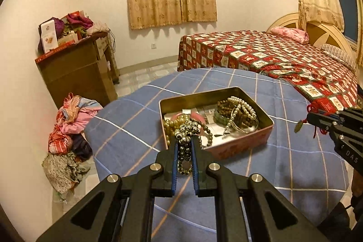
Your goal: Organize jewelry
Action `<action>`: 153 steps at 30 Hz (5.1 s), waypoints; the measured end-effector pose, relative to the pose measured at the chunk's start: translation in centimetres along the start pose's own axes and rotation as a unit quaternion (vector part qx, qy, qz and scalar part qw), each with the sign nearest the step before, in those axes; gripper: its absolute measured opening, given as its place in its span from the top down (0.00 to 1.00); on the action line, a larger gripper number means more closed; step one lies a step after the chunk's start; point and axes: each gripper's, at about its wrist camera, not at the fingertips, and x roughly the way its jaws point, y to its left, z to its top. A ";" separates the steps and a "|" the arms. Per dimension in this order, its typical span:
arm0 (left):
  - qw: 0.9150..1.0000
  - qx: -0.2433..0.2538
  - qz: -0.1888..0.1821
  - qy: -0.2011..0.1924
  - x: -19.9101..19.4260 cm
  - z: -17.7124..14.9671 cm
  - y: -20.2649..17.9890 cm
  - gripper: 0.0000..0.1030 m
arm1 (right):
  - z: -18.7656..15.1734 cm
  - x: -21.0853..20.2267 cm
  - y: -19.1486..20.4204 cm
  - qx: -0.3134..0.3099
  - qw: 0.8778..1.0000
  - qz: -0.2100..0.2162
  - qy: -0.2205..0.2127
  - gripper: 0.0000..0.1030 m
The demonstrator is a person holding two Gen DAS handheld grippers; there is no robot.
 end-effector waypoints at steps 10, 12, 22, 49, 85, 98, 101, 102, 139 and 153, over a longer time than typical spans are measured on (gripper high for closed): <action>1.000 0.012 0.018 -0.012 0.7 1.8 0.0 0.91 | 2.5 0.5 0.2 -0.020 1.000 -0.006 -0.021 0.93; 1.000 0.014 0.021 -0.015 0.8 2.3 0.0 0.91 | 2.8 0.6 0.3 -0.022 0.999 -0.006 -0.024 0.93; 0.999 0.029 0.026 -0.023 2.0 4.0 -0.3 0.91 | 4.9 1.4 0.6 -0.032 0.999 -0.007 -0.036 0.93; 0.997 0.029 0.055 -0.041 4.3 6.0 0.3 0.91 | 7.6 3.1 0.8 -0.036 0.997 -0.021 -0.066 0.93; 0.996 0.057 0.071 0.020 10.3 5.2 0.4 0.91 | 7.9 9.5 2.0 -0.062 0.998 -0.029 -0.008 0.93; 0.994 0.070 0.073 0.040 11.8 4.6 0.0 0.91 | 7.6 10.6 2.6 -0.070 0.997 -0.028 0.004 0.93; 0.994 0.072 0.072 0.043 12.0 4.5 -0.2 0.91 | 7.5 10.9 2.7 -0.070 0.997 -0.029 0.008 0.93; 0.994 0.073 0.072 0.044 12.1 4.5 -0.3 0.91 | 7.5 11.1 2.6 -0.070 0.997 -0.028 0.009 0.93; 0.996 0.026 0.083 -0.003 6.6 3.8 1.4 0.15 | 5.1 9.3 1.0 -0.033 0.998 -0.039 0.020 0.37; 0.995 -0.002 0.094 -0.031 0.8 2.4 1.7 0.15 | 4.4 3.0 0.2 0.005 0.999 -0.042 -0.026 0.26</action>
